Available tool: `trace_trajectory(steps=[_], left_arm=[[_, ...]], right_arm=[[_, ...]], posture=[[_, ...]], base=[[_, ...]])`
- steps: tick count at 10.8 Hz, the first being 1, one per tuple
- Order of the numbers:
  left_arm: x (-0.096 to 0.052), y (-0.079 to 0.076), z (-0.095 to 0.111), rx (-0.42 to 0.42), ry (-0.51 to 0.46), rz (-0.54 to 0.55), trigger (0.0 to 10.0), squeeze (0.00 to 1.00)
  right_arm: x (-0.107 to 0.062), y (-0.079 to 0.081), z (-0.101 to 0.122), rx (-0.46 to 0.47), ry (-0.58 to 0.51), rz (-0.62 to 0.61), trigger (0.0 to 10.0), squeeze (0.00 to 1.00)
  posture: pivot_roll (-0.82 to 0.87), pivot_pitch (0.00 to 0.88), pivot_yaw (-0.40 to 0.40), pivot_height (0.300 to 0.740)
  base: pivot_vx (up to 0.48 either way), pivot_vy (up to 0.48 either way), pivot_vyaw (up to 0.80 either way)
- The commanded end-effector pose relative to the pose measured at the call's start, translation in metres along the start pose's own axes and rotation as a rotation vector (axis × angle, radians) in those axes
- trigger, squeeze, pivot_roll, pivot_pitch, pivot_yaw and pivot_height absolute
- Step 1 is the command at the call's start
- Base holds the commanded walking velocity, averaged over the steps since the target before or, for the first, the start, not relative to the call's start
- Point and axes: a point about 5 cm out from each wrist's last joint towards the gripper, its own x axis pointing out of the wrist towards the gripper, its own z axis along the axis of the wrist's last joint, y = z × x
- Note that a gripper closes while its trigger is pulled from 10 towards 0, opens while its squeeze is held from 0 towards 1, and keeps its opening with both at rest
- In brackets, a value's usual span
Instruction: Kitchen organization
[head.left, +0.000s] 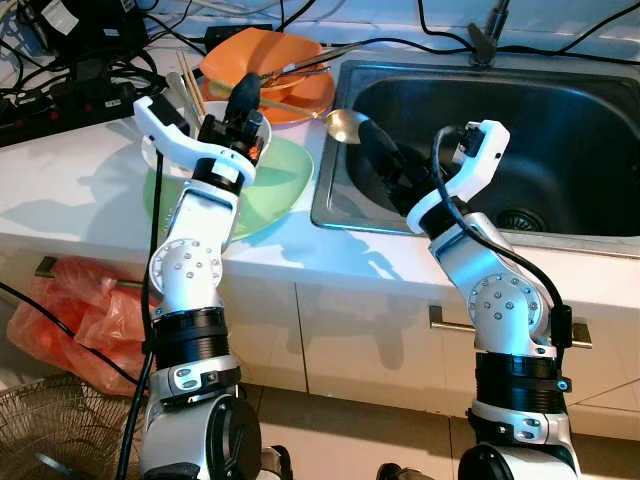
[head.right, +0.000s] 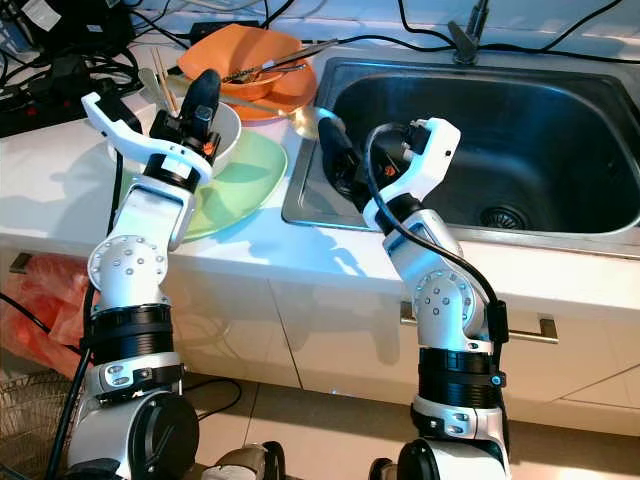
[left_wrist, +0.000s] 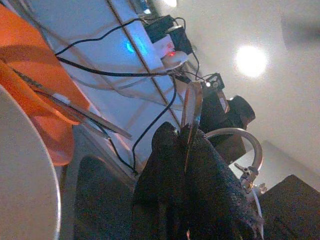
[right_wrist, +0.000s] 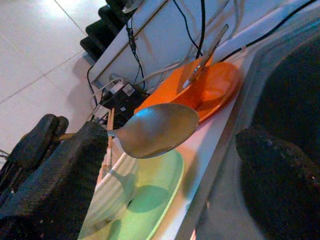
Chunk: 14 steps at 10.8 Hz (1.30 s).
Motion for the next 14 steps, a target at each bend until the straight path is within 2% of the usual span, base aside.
trace_trajectory(steps=[1,7,8,9,11,12,13,14], left_arm=[[-0.002,-0.002,-0.012,-0.043,0.001,-0.015,0.0,0.0],[-0.011,0.002,-0.044,-0.153,0.058,0.017,0.0,0.0],[-0.012,0.002,-0.047,-0.166,0.064,0.019,0.0,0.0],[-0.014,0.002,-0.05,-0.177,0.072,0.023,0.0,0.0],[-0.018,0.002,-0.062,-0.225,0.097,0.037,0.0,0.0],[-0.019,0.003,-0.065,-0.253,0.098,0.046,0.0,0.0],[-0.016,0.001,-0.062,-0.256,0.085,0.04,0.0,0.0],[-0.013,-0.001,-0.053,-0.234,0.064,0.028,0.0,0.0]], right_arm=[[0.001,0.002,0.001,0.049,-0.005,0.005,10.0,0.0],[0.008,0.014,0.002,0.162,-0.027,0.076,10.0,0.0],[0.009,0.015,0.002,0.174,-0.026,0.076,4.1,0.0],[0.009,0.015,0.001,0.19,-0.026,0.079,0.0,0.0],[0.012,0.017,-0.004,0.23,-0.016,0.089,0.0,0.0],[0.013,0.017,-0.007,0.245,-0.007,0.09,1.5,0.0],[0.012,0.015,-0.01,0.22,0.003,0.08,8.9,0.0],[0.009,0.006,-0.007,0.141,-0.012,0.021,10.0,0.0]], posture=[[0.07,0.165,0.059,0.74],[0.06,0.163,0.051,0.74],[0.06,0.164,0.05,0.74],[0.06,0.165,0.05,0.74],[0.06,0.168,0.05,0.74],[0.06,0.169,0.049,0.74],[0.06,0.171,0.05,0.74],[0.06,0.171,0.05,0.74]], base=[[0.0,0.0,0.0],[0.0,0.0,0.0],[0.0,0.0,0.0],[0.0,0.0,0.0],[0.0,0.0,0.0],[0.0,0.0,0.0],[0.0,0.0,0.0],[0.0,0.0,0.0]])
